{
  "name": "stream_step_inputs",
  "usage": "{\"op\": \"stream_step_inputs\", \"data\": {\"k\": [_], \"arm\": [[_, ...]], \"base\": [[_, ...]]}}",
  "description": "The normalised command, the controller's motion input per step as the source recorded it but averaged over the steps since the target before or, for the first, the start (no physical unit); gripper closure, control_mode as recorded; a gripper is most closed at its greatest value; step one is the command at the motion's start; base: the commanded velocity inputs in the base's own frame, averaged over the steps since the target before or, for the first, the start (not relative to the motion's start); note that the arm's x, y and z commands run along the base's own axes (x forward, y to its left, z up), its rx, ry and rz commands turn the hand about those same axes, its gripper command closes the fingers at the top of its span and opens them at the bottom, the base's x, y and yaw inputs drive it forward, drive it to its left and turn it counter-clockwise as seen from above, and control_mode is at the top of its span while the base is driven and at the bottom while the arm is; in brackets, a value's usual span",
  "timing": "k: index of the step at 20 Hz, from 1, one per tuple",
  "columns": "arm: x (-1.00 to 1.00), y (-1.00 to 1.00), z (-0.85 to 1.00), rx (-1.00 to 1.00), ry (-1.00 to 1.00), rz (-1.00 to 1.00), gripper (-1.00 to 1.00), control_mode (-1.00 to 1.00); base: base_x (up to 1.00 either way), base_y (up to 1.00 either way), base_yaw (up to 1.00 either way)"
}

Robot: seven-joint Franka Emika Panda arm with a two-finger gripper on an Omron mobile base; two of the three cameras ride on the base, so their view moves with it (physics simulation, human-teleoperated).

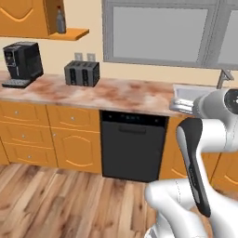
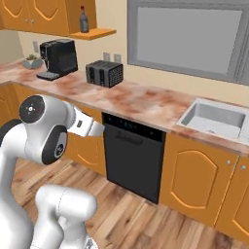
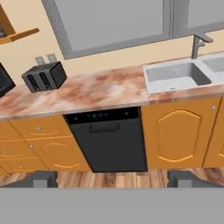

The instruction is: There is a bowl on the dining counter. Grab a lemon wedge from the fridge and place it in the bowl. Then get the liquor bottle and glass cup from the cabinet and place them next to the bowl.

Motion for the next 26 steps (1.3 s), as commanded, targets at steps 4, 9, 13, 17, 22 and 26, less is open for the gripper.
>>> {"op": "stream_step_inputs", "data": {"k": [4,9,13,17,22,26], "arm": [[0.00,0.00,0.00,0.00,0.00,0.00,-1.00,1.00],[0.00,0.00,0.00,0.00,0.00,0.00,-1.00,1.00],[0.00,0.00,0.00,0.00,0.00,0.00,-1.00,1.00],[0.00,0.00,0.00,0.00,0.00,0.00,-1.00,1.00],[0.00,0.00,0.00,0.00,0.00,0.00,-1.00,1.00],[0.00,0.00,0.00,0.00,0.00,0.00,-1.00,1.00]], "base": [[1.00,0.77,-0.02],[1.00,0.85,-0.05],[1.00,0.66,-0.05],[1.00,0.51,-0.08],[1.00,0.39,-0.16],[0.96,0.34,-0.16]]}}
